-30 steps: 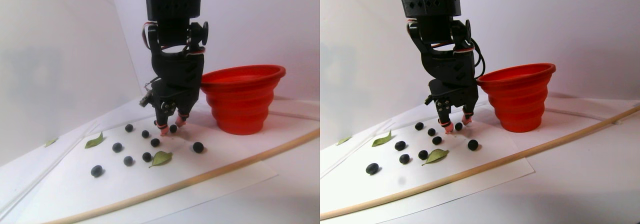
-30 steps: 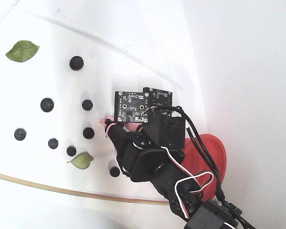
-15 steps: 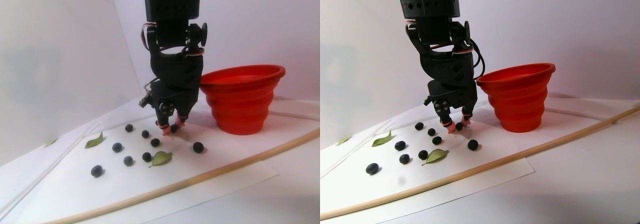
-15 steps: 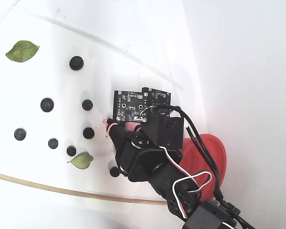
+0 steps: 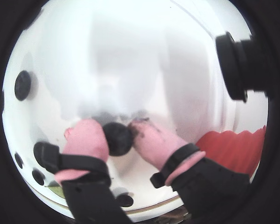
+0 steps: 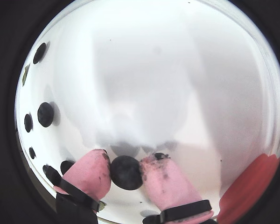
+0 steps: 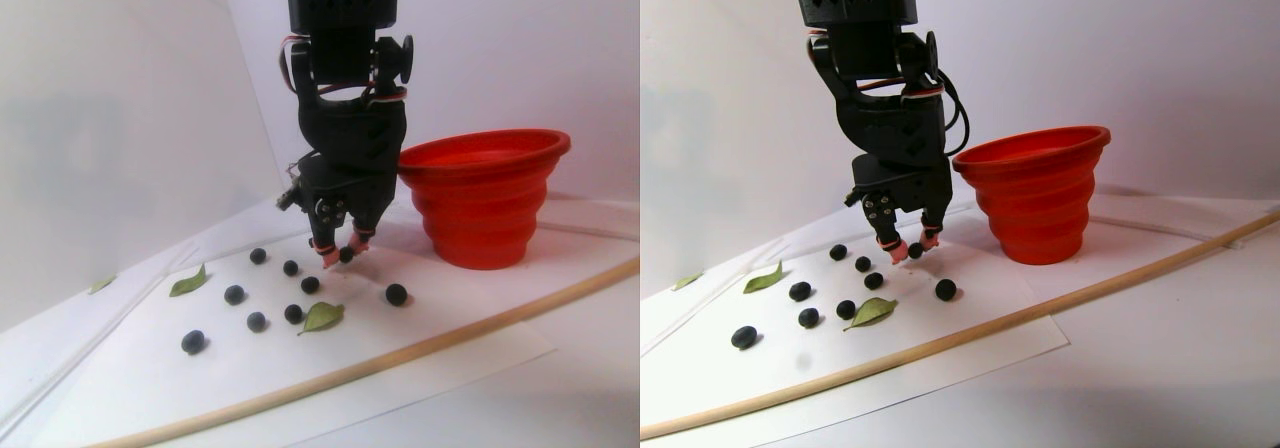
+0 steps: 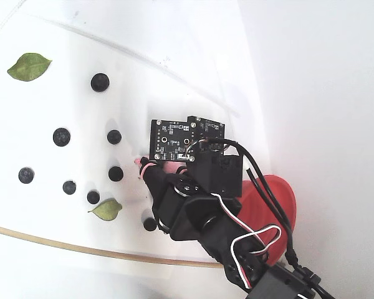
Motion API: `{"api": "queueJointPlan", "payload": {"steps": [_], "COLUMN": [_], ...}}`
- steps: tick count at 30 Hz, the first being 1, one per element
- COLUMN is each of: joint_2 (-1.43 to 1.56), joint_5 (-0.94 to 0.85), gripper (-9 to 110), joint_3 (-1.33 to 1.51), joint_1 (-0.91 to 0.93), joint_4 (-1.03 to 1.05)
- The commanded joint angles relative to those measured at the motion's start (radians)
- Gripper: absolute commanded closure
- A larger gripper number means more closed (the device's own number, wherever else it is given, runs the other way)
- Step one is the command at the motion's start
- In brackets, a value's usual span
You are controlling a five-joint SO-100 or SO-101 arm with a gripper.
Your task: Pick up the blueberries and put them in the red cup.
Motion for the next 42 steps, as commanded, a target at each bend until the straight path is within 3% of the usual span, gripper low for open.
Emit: {"api": "queueJointPlan", "payload": {"steps": [1,42], "joint_2": [0.138,0.670], "joint_5": [0.017,0.037], "gripper": [90,91], "joint_3": [0.012,0.175], "joint_1": [-0.040,-0.037], "joint_4": [0.015,0.368]}}
